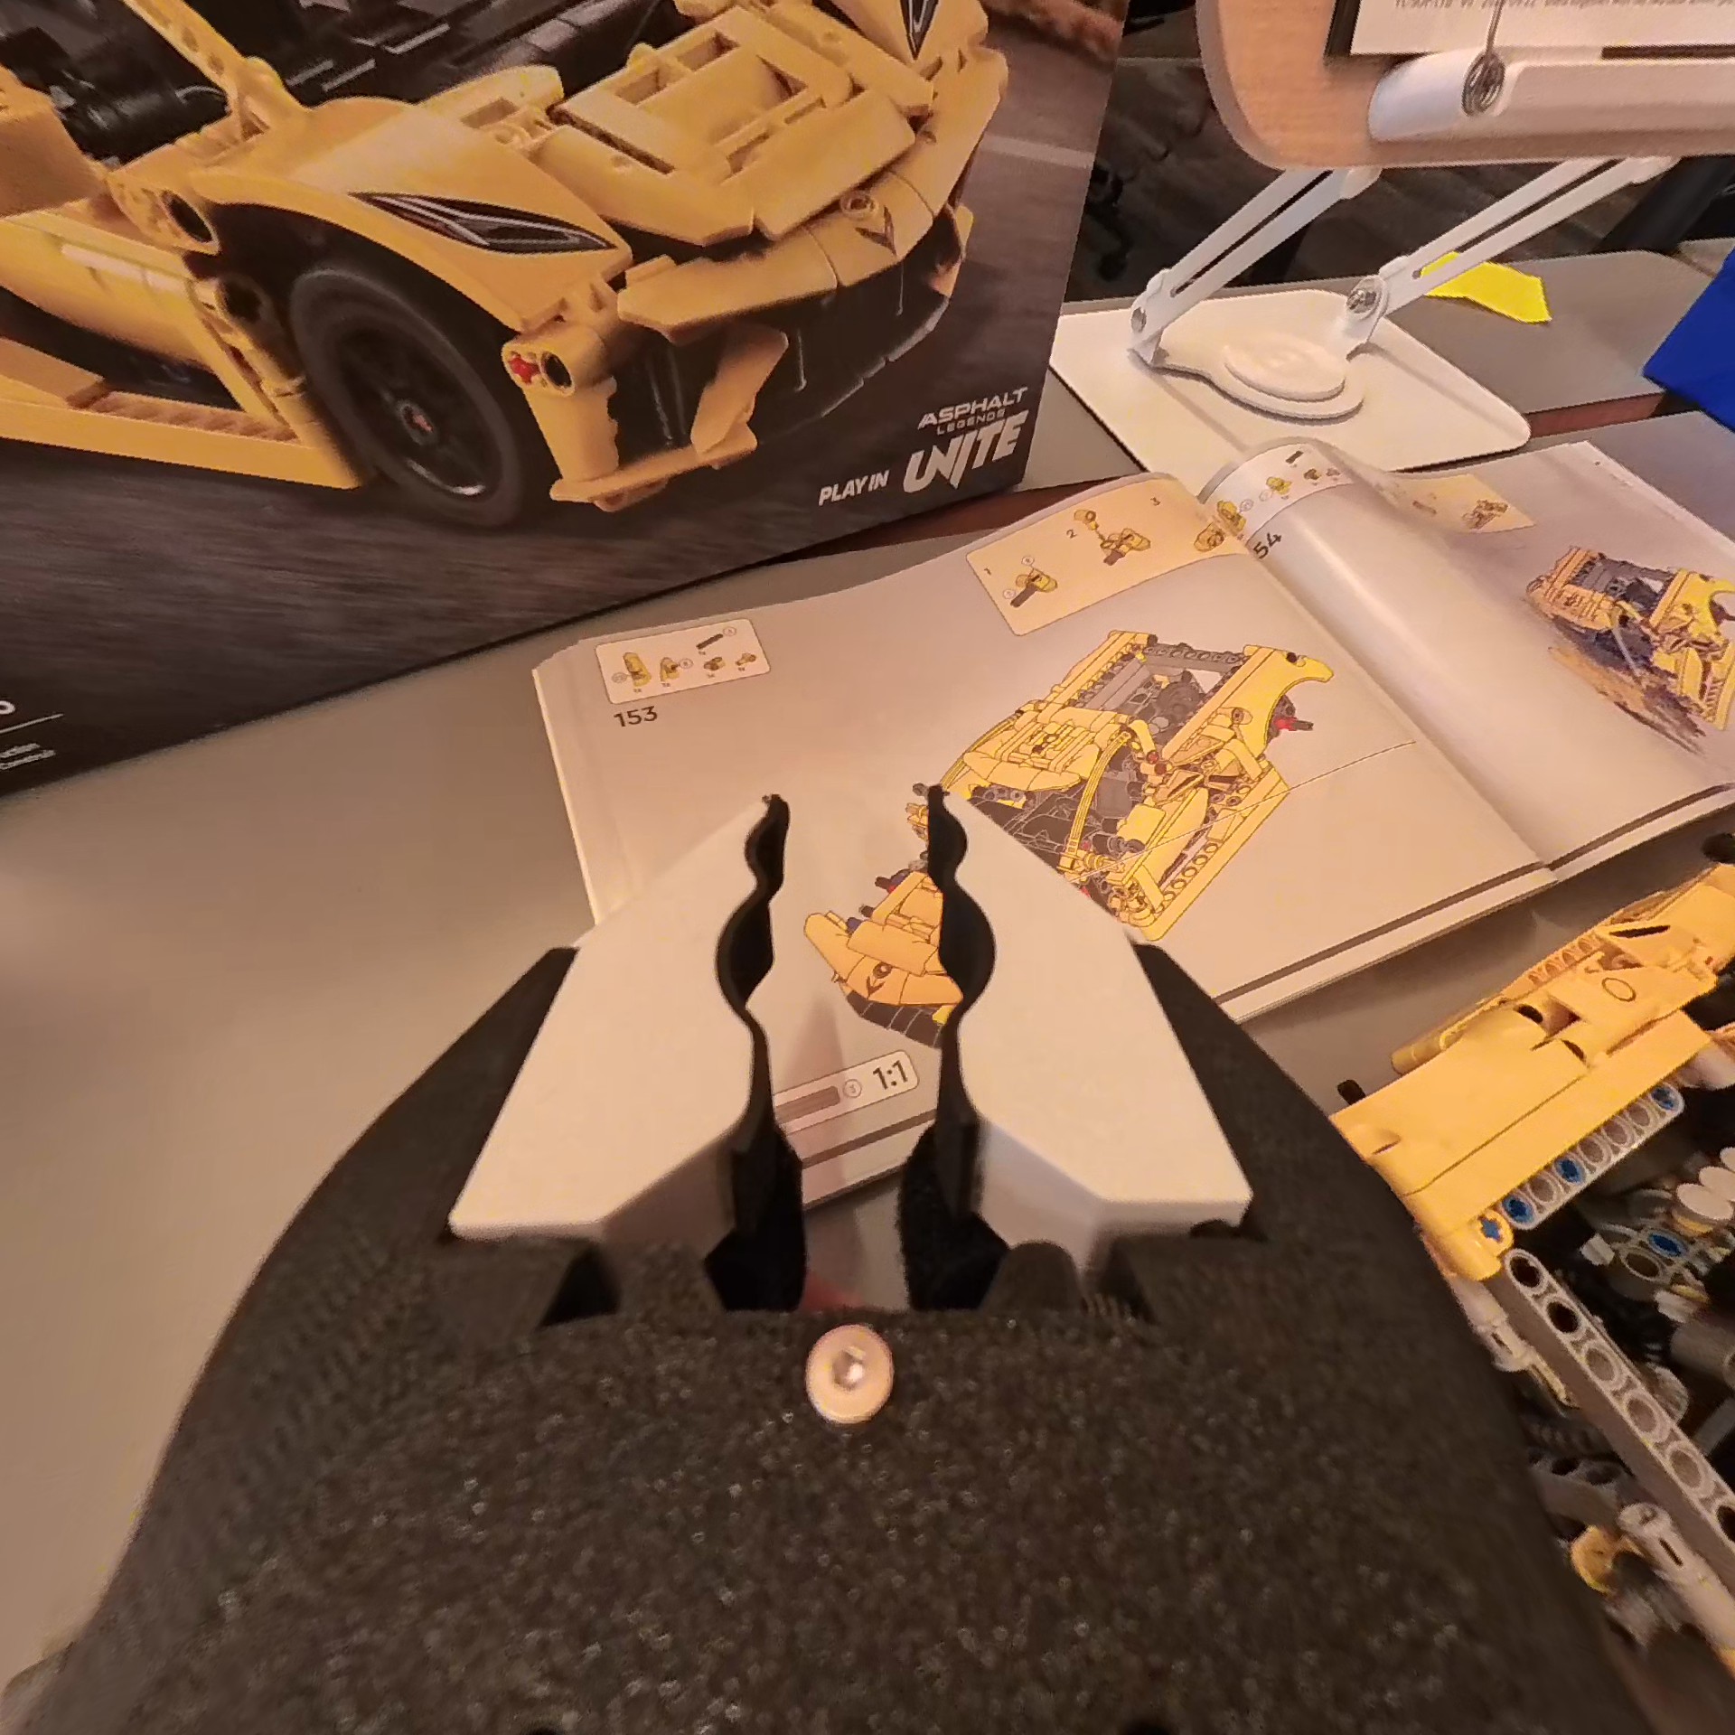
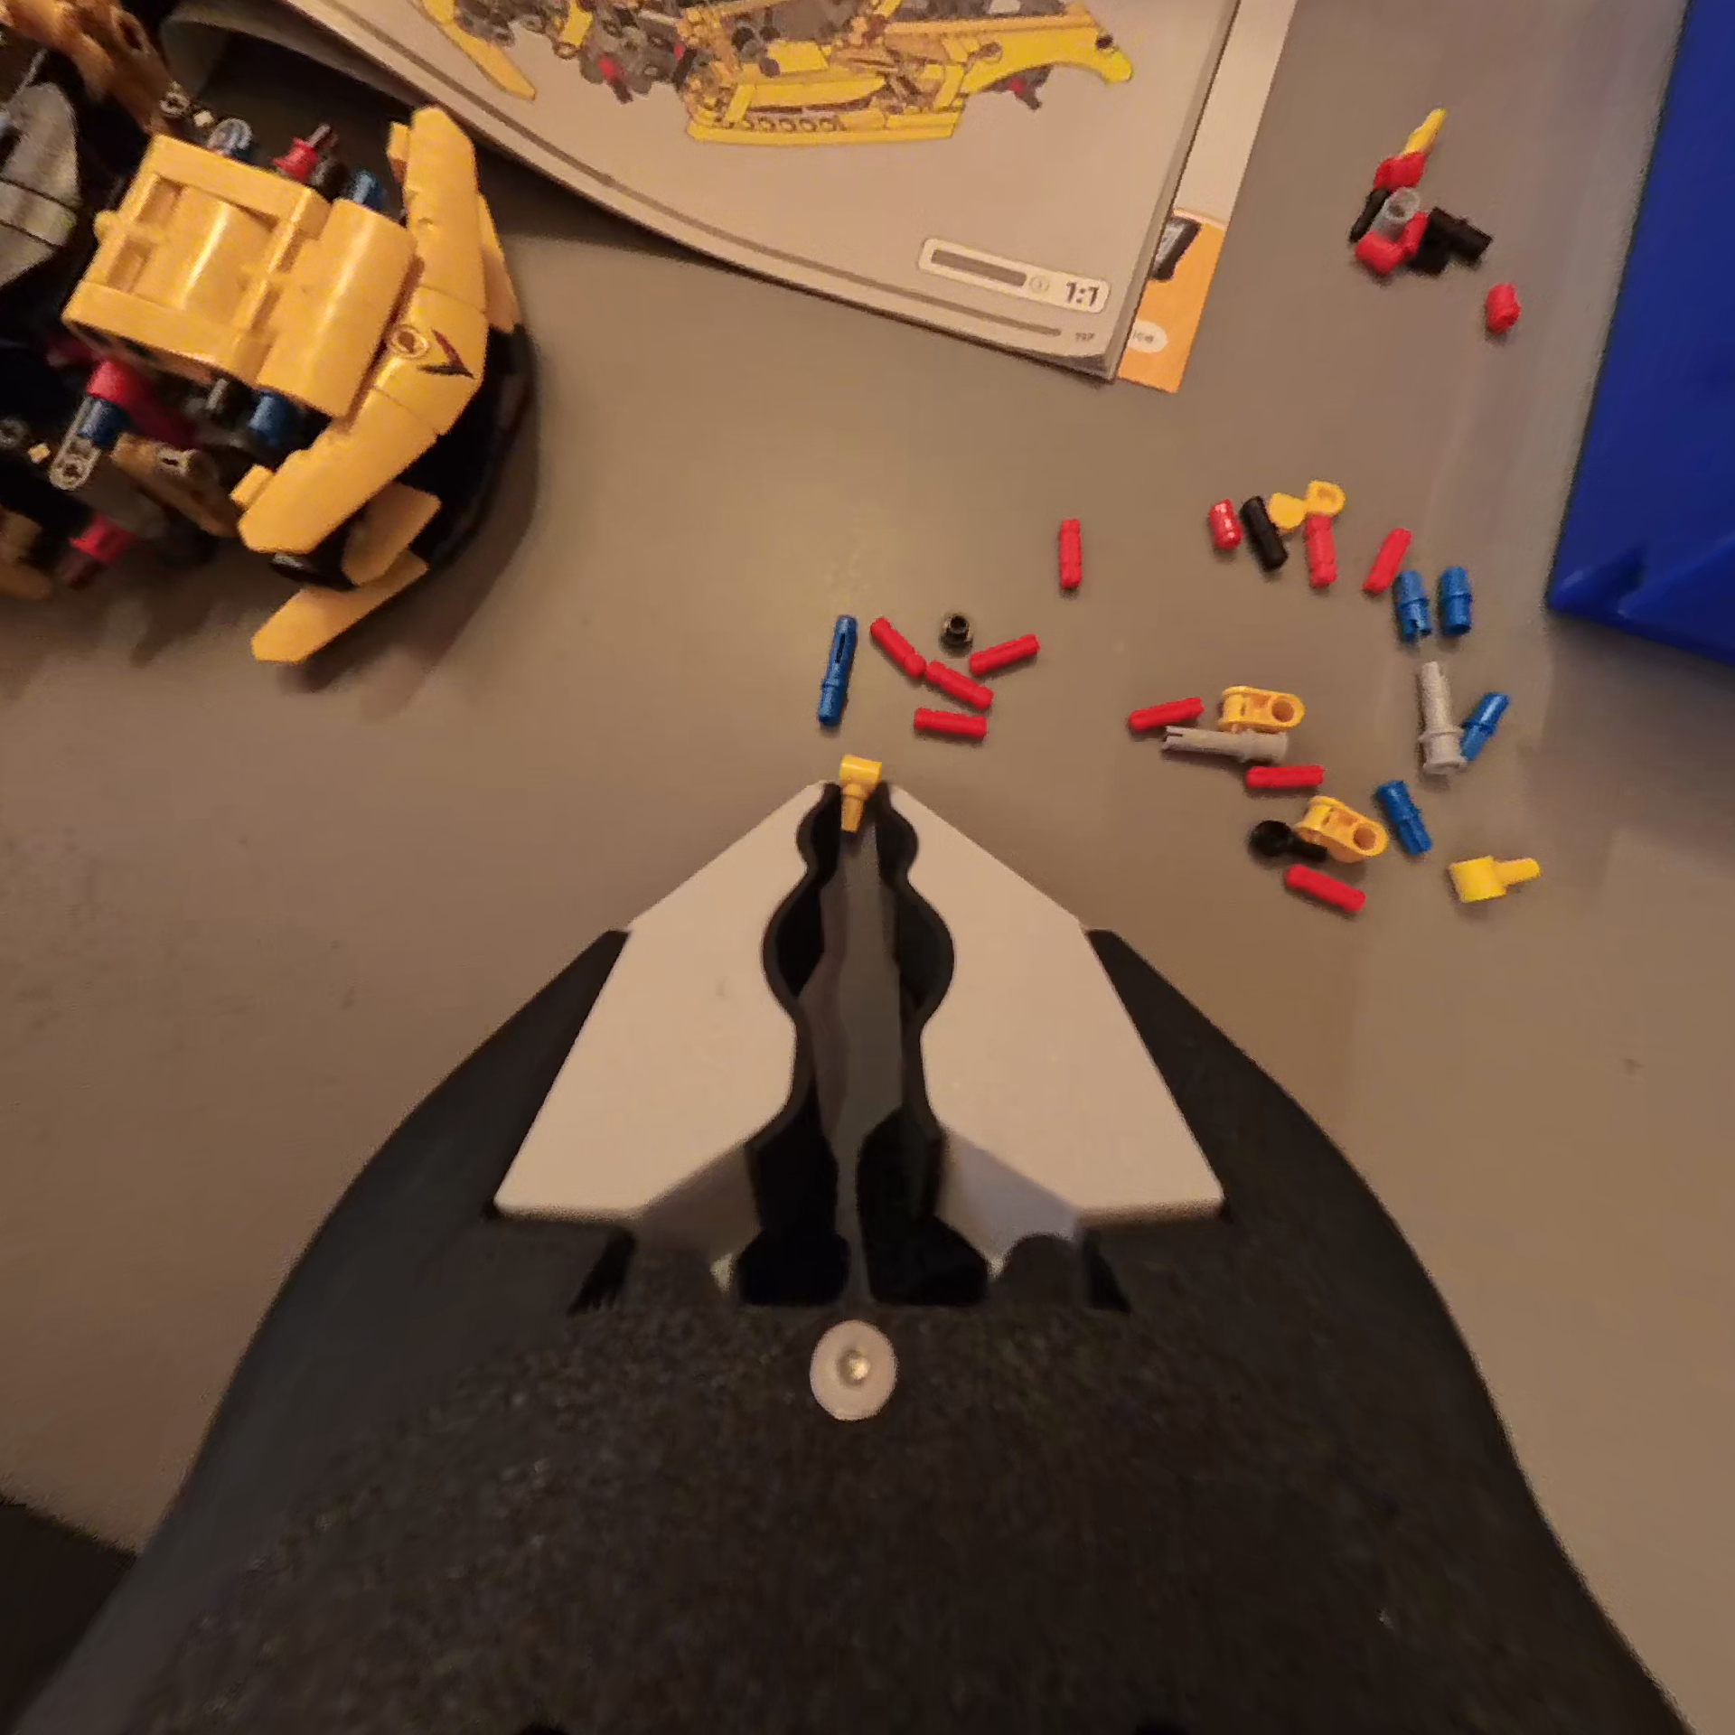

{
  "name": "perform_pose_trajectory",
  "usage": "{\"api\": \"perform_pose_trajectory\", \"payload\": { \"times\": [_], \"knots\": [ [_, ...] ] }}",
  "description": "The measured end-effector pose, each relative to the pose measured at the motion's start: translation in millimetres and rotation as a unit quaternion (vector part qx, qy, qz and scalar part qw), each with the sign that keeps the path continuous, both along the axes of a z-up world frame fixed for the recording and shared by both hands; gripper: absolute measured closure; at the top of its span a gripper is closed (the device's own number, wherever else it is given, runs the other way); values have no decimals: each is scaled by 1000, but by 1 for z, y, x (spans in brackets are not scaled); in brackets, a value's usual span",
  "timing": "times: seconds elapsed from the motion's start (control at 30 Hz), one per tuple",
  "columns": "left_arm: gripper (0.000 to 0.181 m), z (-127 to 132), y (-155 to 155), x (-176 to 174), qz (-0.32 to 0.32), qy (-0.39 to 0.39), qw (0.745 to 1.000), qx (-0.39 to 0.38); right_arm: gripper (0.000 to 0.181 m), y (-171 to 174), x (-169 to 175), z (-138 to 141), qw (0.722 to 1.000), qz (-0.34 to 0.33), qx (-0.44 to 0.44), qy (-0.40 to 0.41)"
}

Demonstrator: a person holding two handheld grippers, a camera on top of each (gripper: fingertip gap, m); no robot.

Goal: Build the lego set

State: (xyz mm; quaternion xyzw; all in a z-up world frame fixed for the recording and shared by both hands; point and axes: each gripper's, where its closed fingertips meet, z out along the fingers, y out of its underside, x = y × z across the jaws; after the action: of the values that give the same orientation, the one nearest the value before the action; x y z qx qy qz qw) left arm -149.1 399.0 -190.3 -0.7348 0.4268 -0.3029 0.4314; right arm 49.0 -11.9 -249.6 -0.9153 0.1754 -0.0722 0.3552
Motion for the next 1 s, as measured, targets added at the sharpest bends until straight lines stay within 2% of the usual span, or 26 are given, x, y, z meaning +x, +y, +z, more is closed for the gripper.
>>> {"api": "perform_pose_trajectory", "payload": {
  "times": [0.07, 0.13, 0.27, 0.4, 0.53, 0.67, 0.83, 0.93, 1.0],
  "knots": [
    [151, -1, 0, 0, 1, 3, 1000, 2, 176, 3, -6, 12, 1000, 19, 10, -17],
    [151, -1, 1, 0, 1, 3, 1000, 2, 176, 14, -31, 27, 996, 84, 29, -6],
    [151, -3, 0, 0, 1, 7, 1000, 2, 176, 32, -115, 39, 966, 249, 48, 58],
    [151, -1, 0, 0, 1, 5, 1000, 3, 176, 52, -184, 27, 936, 336, 28, 96],
    [151, -1, -1, 0, -1, 4, 1000, 0, 175, 70, -225, 13, 913, 401, 10, 81],
    [151, 0, -1, -1, -2, 6, 1000, 2, 175, 69, -232, 3, 903, 423, -22, 76],
    [151, -2, -2, 0, -2, 8, 1000, 0, 175, 66, -225, -3, 907, 414, -31, 67],
    [151, -2, -2, 0, -4, 9, 1000, 1, 170, 68, -226, 5, 910, 397, 1, 117],
    [151, -2, -3, 0, -5, 8, 1000, 0, 164, 66, -209, 17, 919, 366, 31, 145]
  ]
}}
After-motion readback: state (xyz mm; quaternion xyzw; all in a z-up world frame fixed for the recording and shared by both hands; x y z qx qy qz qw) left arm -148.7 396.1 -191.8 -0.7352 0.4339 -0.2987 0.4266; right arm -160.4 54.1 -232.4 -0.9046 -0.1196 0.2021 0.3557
